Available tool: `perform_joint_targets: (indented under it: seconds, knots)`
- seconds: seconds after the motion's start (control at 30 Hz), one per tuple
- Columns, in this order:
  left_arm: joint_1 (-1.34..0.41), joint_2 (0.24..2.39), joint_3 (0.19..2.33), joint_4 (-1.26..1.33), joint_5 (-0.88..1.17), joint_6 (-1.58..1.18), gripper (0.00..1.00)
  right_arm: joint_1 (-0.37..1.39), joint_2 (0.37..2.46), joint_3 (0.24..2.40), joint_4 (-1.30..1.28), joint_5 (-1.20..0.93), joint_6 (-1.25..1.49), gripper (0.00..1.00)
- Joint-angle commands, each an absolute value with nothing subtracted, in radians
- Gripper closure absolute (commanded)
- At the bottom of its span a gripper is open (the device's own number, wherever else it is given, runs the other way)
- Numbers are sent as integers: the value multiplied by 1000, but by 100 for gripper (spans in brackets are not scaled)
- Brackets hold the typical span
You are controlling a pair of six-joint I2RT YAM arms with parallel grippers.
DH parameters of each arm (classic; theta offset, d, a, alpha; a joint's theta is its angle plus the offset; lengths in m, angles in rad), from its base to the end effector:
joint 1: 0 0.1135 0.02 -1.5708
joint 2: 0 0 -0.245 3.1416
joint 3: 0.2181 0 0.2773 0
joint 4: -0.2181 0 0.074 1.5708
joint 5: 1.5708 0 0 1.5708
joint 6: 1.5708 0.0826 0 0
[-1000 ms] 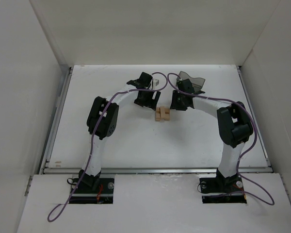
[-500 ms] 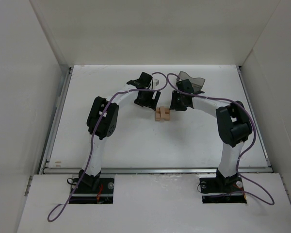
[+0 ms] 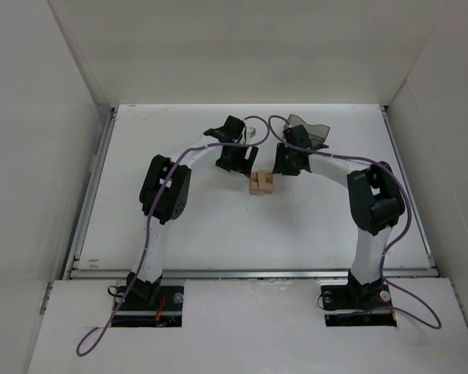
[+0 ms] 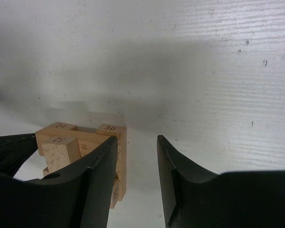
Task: Build the wood block tower
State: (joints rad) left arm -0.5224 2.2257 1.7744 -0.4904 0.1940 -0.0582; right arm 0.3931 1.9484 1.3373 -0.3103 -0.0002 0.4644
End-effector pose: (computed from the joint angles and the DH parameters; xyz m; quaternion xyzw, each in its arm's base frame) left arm 0.4516 -0.2784 0.1184 0.2469 0.9142 -0.1764 0.2687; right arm 0.4260 0.1767 0.1103 0.0338 0.9471 0.1327 0.2901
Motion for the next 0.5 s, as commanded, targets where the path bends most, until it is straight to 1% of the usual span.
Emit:
perform_joint_targets:
  seconds: [0.0,0.27,0.3,0.47]
  knots:
    - [-529,2171,1755,-529,212,-67,23,394,1959,1393,-291,-14,471,55]
    - [-529,2171,1755,-529,212,-67,23,394,1968,1393,-301,-14,471,55]
    - [-529,2171,1755,-529,212,-67,21,394,1968,1384,-301,-5,471,55]
    - [-518,2171,1755,-529,202,-67,20,394,1950,1374,-301,6,471,55]
